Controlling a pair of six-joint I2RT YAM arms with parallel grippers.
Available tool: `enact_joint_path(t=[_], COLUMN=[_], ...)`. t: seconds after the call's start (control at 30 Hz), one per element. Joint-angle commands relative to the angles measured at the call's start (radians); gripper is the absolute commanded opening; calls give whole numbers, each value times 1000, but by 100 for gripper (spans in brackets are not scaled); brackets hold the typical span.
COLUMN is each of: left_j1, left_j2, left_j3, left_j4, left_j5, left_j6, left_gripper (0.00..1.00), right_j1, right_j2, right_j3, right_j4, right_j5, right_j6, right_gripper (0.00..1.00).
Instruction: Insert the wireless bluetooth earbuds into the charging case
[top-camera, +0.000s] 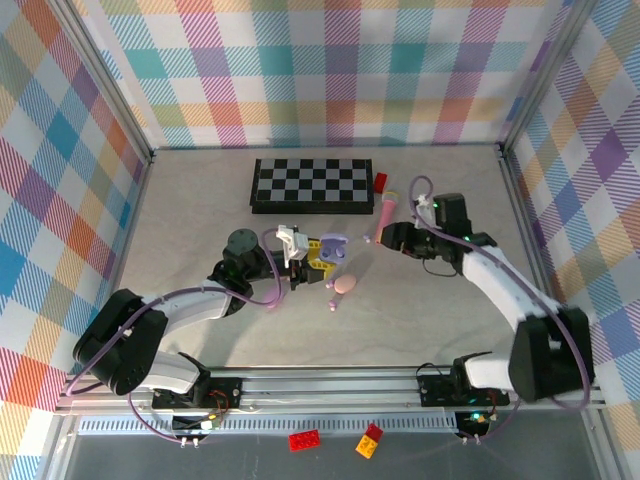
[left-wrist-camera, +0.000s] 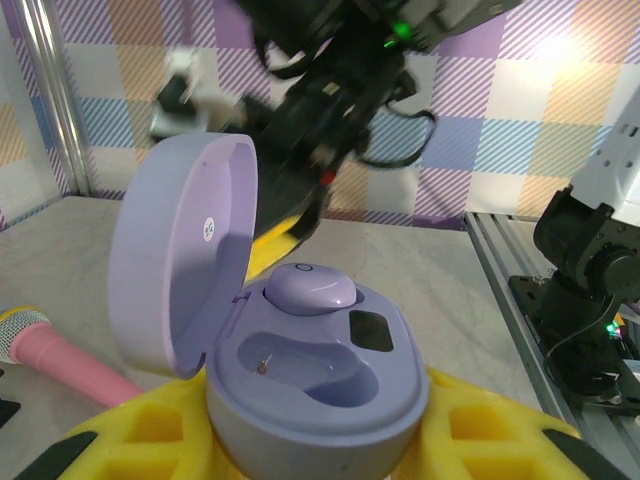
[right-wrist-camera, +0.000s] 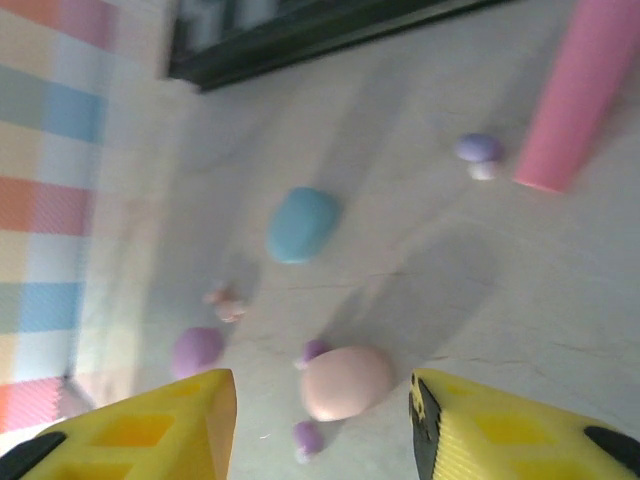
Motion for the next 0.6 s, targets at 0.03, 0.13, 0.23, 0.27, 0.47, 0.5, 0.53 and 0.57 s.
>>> enact_joint_path(t=[0.03,0.13,0.23,0.27,0.47,0.5,0.53,0.57], left_j1=[7,7,7,7,7,7,7,7], left_j2=[-29,-31,-43,-48,-68,-70,-71,-73], left_j3=[-15,-15,-20,-21,-30,-31,-30,-31], left_j4=[35,40,35,29,0,-1,-1,-1], left_j5=[4,5,4,4,2,2,1,2], left_j6=[-4,-9,-9,-7,5,5,7,7], left_gripper=[29,29,29,29,29,29,29,29], right_j1=[99,152,175,177,183,184,184,186], right_j2=[169,302,415,452,636,659,676,695], right_j3=[155,248,338,367,546,572,593,612], right_j4=[-62,-61,-68,-72,-173,-189,-199,-210], right_j5=[248,319,373,388,444,447,449,450], right_j6=[-76,-76,-93,-100,-165,-179,-185,-195], right_gripper=[50,50,51,51,53,54,54,54])
